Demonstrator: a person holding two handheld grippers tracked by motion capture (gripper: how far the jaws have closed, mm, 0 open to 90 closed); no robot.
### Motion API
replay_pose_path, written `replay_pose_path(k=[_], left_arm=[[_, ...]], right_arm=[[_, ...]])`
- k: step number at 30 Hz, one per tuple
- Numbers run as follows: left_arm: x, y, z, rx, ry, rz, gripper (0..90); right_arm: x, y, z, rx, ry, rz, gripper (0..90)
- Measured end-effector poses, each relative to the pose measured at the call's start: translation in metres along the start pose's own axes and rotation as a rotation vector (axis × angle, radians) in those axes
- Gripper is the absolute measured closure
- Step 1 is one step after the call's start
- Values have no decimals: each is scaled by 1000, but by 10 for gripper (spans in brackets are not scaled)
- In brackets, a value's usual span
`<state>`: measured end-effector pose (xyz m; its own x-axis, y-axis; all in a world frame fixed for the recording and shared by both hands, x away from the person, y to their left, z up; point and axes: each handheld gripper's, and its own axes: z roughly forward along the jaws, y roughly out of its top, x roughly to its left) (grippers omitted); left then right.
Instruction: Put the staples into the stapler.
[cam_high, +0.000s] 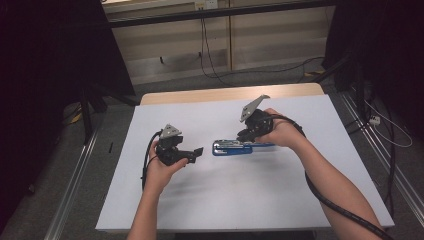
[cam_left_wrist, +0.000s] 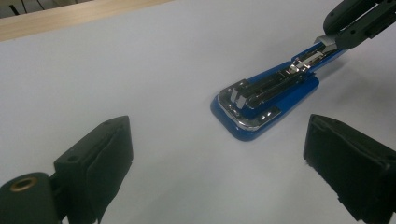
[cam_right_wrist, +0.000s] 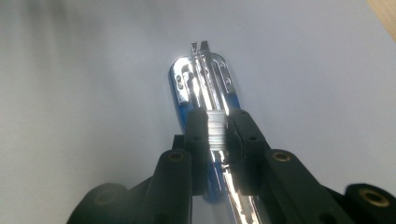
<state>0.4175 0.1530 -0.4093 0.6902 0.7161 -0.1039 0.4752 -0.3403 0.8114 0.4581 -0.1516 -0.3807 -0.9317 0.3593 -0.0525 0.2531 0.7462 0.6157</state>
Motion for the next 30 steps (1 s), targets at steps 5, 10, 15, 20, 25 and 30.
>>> replay_pose_path(k=[5, 10, 15, 20, 25, 30], left_arm=[[0, 0, 0, 0, -2, -5, 83], [0, -1, 0, 1, -1, -6, 83], [0, -1, 0, 2, -1, -7, 83], [1, -1, 0, 3, 1, -9, 84], [1, -1, -1, -2, 0, -12, 83], [1, -1, -1, 0, -2, -11, 83]], right_arm=[[-1, 4, 3, 7, -3, -7, 790], [-1, 9, 6, 4, 1, -13, 790], [-2, 12, 9, 1, 8, -12, 790], [-4, 15, 11, 5, 7, -15, 790], [-2, 18, 16, 22, 11, -30, 790], [-2, 20, 20, 28, 17, -34, 790]])
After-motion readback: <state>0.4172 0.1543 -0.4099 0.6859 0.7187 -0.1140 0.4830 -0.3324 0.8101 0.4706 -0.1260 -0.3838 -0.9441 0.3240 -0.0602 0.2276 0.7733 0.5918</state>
